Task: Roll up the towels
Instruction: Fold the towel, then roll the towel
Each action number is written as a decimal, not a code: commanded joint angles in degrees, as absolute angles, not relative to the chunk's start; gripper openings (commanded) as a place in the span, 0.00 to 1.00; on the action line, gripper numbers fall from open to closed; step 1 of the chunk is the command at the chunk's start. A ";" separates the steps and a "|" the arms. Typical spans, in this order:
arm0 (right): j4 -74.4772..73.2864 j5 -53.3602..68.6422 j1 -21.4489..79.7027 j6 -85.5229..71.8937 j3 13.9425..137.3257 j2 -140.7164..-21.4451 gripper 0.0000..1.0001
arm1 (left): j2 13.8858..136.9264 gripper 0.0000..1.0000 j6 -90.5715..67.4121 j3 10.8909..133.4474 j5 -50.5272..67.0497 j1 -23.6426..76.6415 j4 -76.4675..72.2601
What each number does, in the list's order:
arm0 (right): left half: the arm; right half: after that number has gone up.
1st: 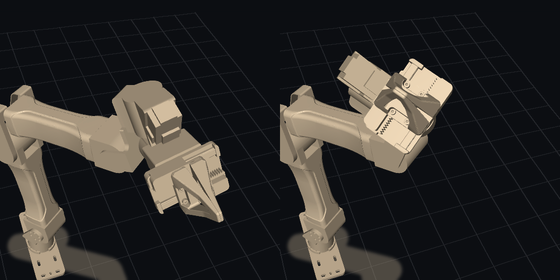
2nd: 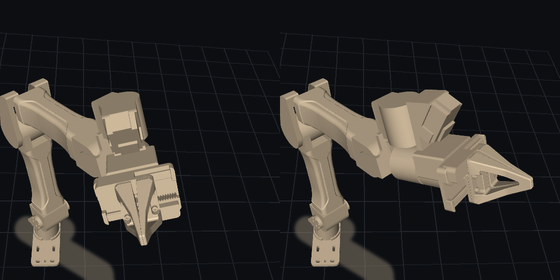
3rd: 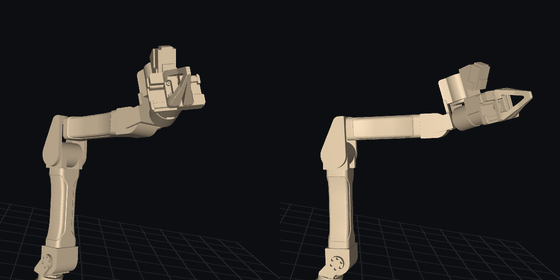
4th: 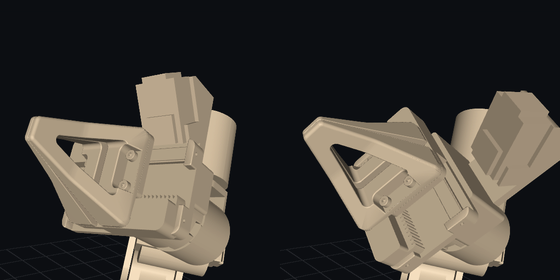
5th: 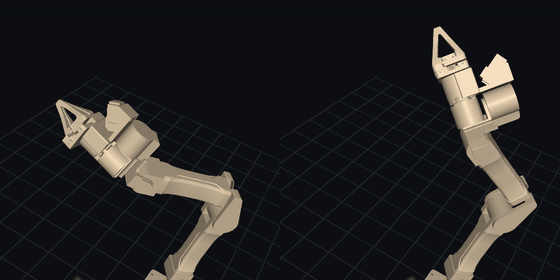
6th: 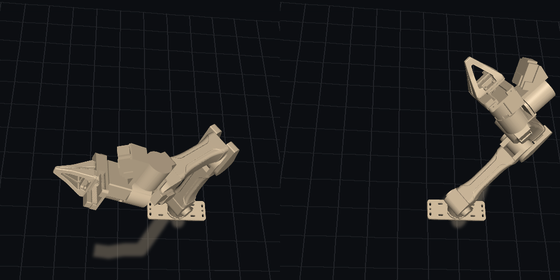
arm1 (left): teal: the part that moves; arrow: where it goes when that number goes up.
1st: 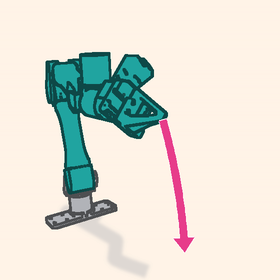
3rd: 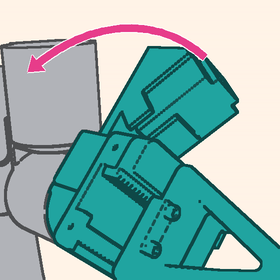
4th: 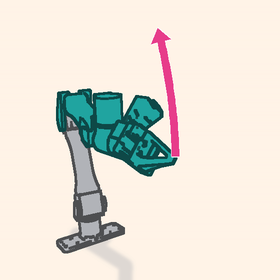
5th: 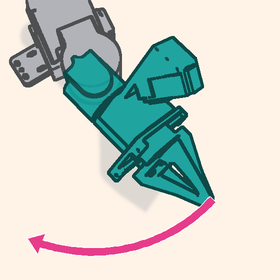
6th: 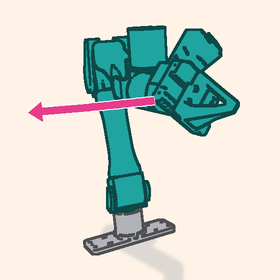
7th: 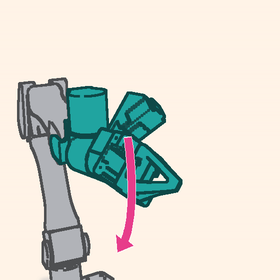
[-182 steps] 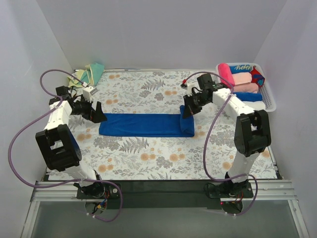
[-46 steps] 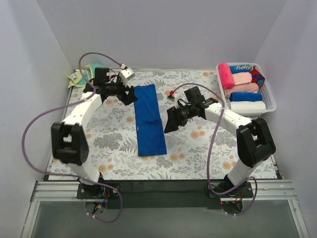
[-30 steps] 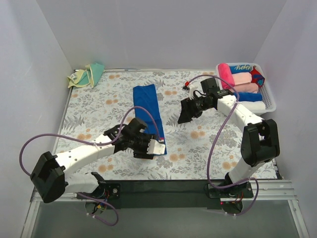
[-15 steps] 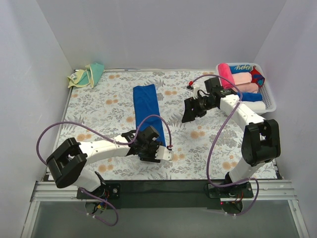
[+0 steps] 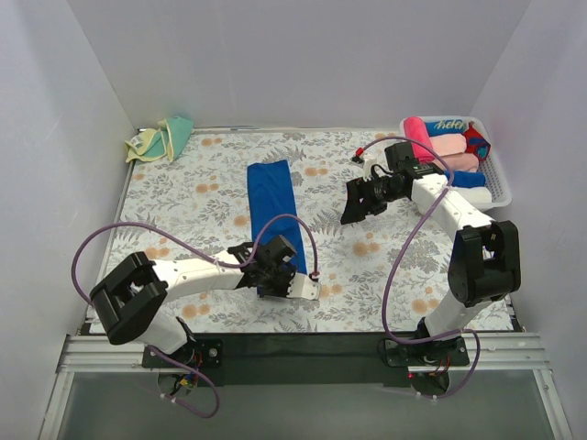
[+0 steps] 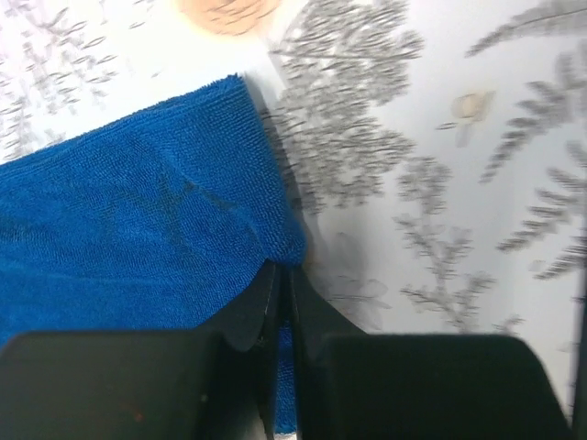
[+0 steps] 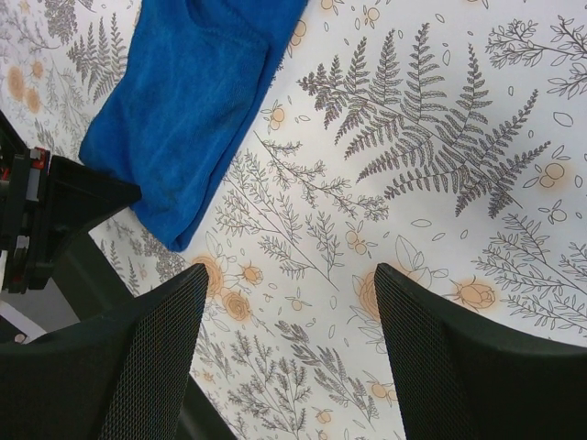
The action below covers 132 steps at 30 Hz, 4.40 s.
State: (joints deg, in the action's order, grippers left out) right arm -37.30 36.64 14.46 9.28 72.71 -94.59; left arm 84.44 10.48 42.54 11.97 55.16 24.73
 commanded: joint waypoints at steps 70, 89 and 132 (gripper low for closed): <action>-29.36 52.84 34.63 6.15 82.09 -118.38 0.34 | 84.55 0.13 19.95 46.94 32.17 26.72 32.26; -26.89 49.13 34.89 4.13 79.72 -120.76 0.34 | 68.20 0.67 20.66 37.98 15.04 46.75 21.63; -30.06 41.32 24.07 23.97 66.02 -81.66 0.74 | 109.23 0.00 27.15 66.87 55.81 28.57 60.45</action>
State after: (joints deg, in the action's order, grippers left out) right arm -27.97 42.89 21.85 17.04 68.73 -84.20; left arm 104.90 21.45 63.20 47.48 30.79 51.70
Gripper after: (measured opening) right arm 0.751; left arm 0.099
